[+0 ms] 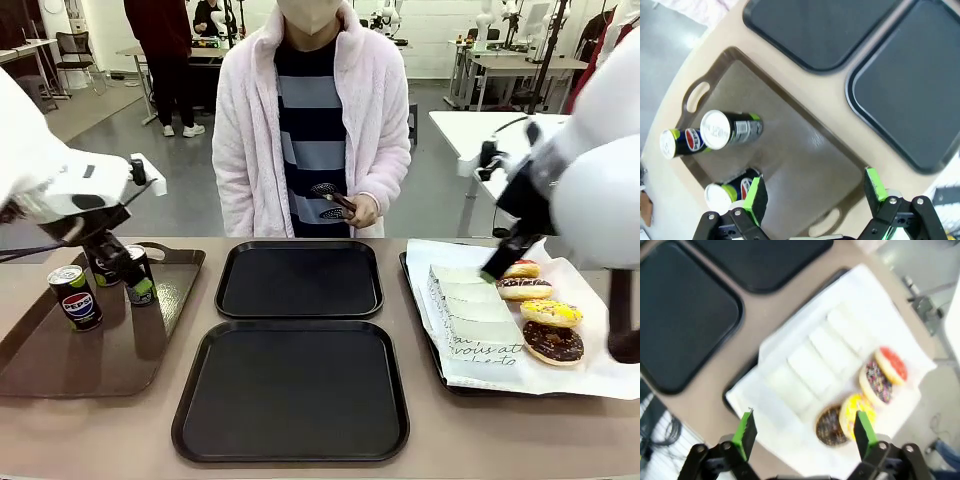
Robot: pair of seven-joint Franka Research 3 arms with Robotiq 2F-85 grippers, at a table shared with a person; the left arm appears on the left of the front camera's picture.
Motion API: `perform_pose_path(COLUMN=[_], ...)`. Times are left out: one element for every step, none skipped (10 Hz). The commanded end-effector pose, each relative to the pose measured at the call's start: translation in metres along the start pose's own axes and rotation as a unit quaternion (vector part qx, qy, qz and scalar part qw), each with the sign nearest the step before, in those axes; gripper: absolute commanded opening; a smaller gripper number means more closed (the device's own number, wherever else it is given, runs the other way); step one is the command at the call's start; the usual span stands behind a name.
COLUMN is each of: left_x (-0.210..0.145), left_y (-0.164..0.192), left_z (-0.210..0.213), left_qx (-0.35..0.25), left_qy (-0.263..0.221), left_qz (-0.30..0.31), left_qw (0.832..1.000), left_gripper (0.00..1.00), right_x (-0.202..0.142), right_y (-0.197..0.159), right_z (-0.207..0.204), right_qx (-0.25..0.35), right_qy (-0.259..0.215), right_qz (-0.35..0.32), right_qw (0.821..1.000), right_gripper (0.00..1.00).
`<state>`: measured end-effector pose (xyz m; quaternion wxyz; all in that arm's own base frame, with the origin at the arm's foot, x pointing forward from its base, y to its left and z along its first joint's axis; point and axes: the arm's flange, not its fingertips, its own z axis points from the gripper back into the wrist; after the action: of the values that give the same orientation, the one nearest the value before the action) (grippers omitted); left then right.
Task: Set up donuts and drinks on trays.
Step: Pick up one Pepsi coke and place it on the Flat Tray.
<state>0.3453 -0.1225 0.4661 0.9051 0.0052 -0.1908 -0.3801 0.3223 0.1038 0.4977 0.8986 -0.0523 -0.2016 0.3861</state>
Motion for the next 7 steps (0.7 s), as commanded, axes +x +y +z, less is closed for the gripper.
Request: perform_pose_path(left_x=[-0.115, -0.122, -0.117, -0.013, -0.013, -0.013, -0.012], left_y=[-0.048, -0.054, -0.053, 0.000, 0.000, 0.000, 0.001], left_z=[-0.007, -0.010, -0.021, 0.027, 0.027, 0.027, 0.035], left_qx=[-0.015, 0.006, 0.084, -0.006, -0.006, -0.006, 0.014], left_qy=[-0.009, -0.008, -0.020, 0.006, 0.006, 0.006, 0.002], left_qz=[-0.012, -0.004, -0.007, -0.006, -0.006, -0.006, -0.009], left_qw=[1.000, 1.000, 0.996, 1.000, 1.000, 1.000, 1.000], left_gripper=[1.00, 1.00, 1.00, 1.00, 1.00, 1.00, 1.00], right_x=[-0.101, -0.106, -0.015, -0.015, -0.015, -0.015, -0.023], right_y=[0.032, 0.030, -0.006, -0.006, -0.006, -0.006, -0.009], right_z=[-0.024, -0.032, 0.012, 0.012, 0.012, 0.012, 0.017], right_qx=[0.017, 0.030, 0.012, 0.012, 0.012, 0.012, 0.020], right_qy=[0.016, 0.017, 0.012, 0.012, 0.012, 0.012, 0.015], right_qz=[0.026, 0.016, 0.010, 0.010, 0.010, 0.010, 0.017], right_qw=[0.999, 0.999, 1.000, 1.000, 1.000, 1.000, 1.000], right_gripper=[1.00, 1.00, 1.00, 1.00, 1.00, 1.00, 1.00])
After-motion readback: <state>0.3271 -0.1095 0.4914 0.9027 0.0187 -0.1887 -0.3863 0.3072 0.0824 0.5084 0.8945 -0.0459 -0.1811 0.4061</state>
